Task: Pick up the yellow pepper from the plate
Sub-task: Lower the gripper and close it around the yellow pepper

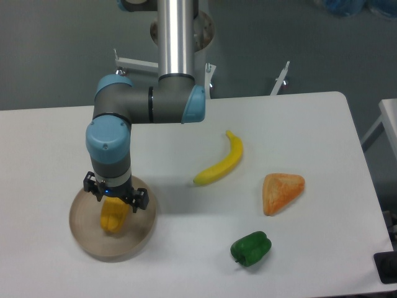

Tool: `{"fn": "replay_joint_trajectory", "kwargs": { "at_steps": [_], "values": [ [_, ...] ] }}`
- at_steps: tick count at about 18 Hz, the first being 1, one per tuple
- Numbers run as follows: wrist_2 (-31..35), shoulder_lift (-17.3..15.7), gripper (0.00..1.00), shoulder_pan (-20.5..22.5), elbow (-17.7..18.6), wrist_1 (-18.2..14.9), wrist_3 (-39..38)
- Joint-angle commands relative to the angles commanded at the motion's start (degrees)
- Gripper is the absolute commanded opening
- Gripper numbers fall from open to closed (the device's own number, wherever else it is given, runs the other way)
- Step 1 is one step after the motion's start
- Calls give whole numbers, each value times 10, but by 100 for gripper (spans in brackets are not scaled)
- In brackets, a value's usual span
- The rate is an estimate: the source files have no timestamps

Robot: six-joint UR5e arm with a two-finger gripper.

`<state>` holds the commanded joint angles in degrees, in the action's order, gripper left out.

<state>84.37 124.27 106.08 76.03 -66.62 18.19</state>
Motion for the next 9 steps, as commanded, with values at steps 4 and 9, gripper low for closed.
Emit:
{"fn": "replay_joint_trajectory", "kwargs": {
  "at_steps": [4,9],
  "values": [
    [1,9,100,-4,2,25,4],
    [1,17,100,-7,3,25,4]
  ]
}}
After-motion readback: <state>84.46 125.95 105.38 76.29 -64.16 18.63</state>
